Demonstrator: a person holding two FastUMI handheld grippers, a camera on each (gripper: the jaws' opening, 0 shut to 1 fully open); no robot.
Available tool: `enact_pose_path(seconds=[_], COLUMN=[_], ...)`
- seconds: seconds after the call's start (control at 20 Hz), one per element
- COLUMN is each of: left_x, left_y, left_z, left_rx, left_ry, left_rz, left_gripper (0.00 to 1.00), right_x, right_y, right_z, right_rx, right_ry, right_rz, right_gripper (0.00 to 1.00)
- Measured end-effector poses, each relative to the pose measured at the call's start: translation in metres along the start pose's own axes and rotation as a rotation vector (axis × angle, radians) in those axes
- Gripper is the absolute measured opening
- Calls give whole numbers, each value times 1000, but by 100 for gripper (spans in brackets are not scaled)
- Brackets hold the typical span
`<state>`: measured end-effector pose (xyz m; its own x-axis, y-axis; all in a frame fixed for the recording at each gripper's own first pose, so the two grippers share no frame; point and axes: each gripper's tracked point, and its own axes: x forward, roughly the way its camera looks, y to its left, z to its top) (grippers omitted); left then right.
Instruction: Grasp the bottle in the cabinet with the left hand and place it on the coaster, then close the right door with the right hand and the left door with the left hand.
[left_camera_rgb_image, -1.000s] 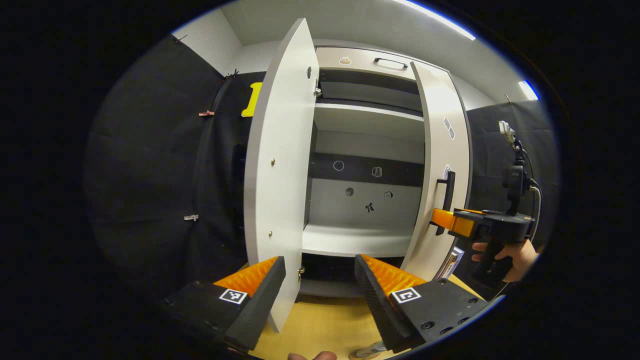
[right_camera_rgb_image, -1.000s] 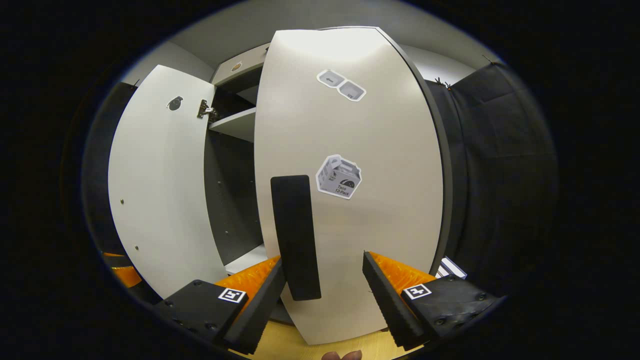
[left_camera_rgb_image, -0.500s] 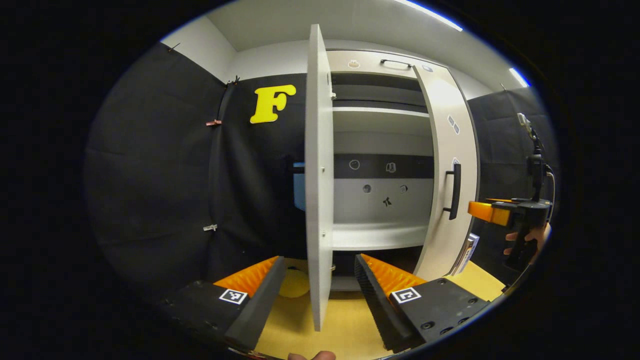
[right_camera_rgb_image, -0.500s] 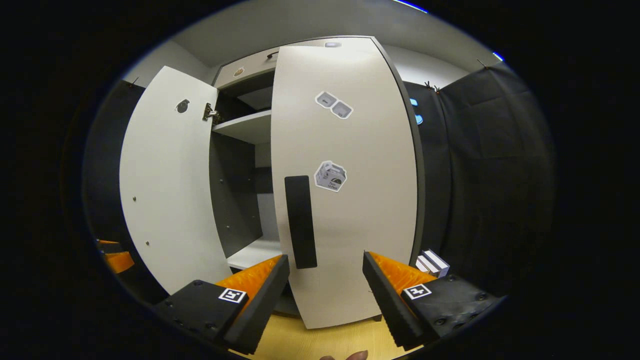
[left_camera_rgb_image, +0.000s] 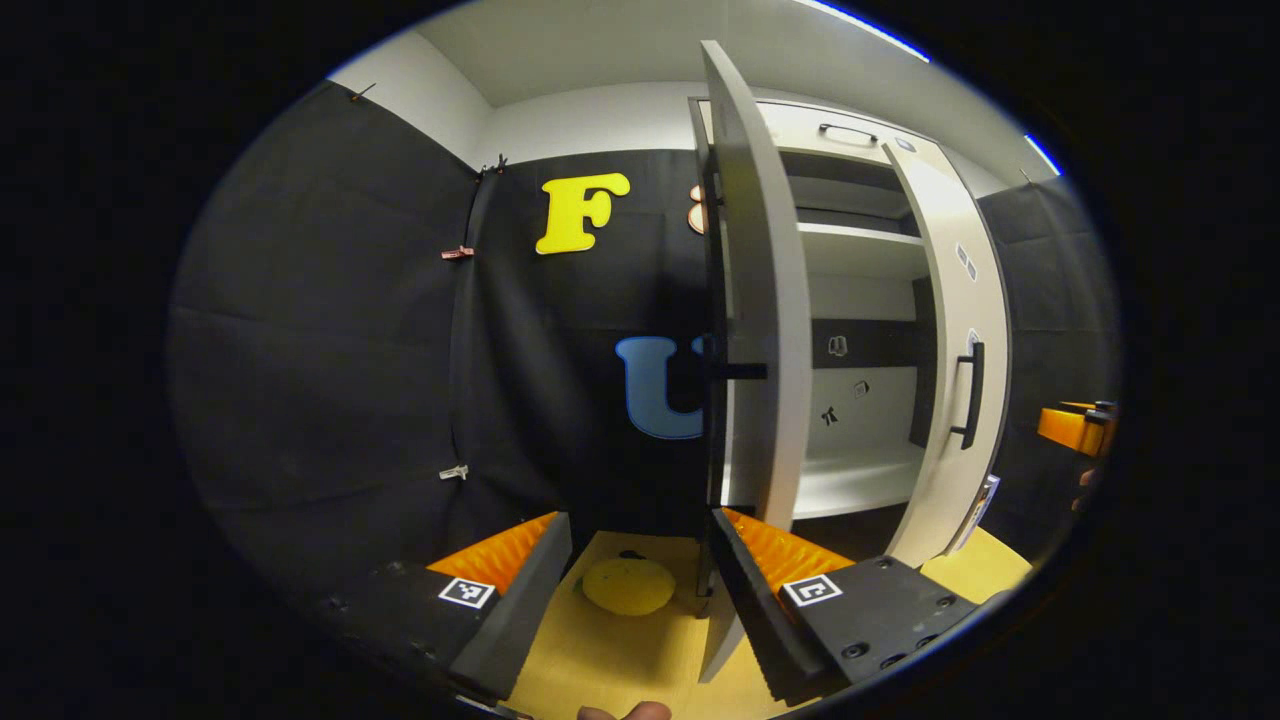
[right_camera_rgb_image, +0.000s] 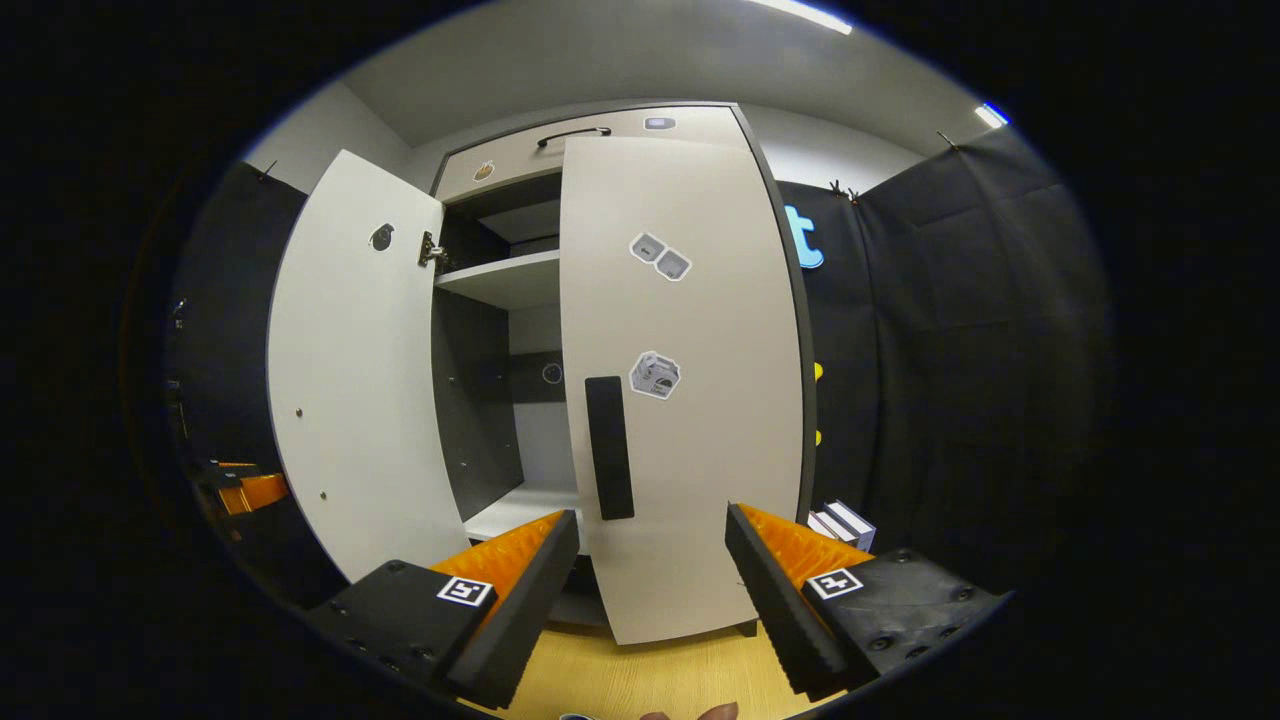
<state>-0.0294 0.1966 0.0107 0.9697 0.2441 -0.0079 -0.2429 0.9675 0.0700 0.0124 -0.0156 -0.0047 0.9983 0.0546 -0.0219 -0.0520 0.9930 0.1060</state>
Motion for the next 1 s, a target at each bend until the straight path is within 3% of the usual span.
enact_pose_path(seconds=[0.3,0.5,1.0], left_x=[11,10,23], left_y=[-21,-42,-143], left_z=[2,-2,4], left_rx=[8,-53,-37], left_ry=[-22,-4,-8], left_rz=[-49,-84,-174], left_gripper=[87,87,89], right_x=[-12,-12,-4], right_y=[-9,-16,-40], right_z=[3,0,1], right_rx=[0,-1,-24], right_ry=[0,19,36], right_rz=[-16,-26,17], right_gripper=[98,98,98])
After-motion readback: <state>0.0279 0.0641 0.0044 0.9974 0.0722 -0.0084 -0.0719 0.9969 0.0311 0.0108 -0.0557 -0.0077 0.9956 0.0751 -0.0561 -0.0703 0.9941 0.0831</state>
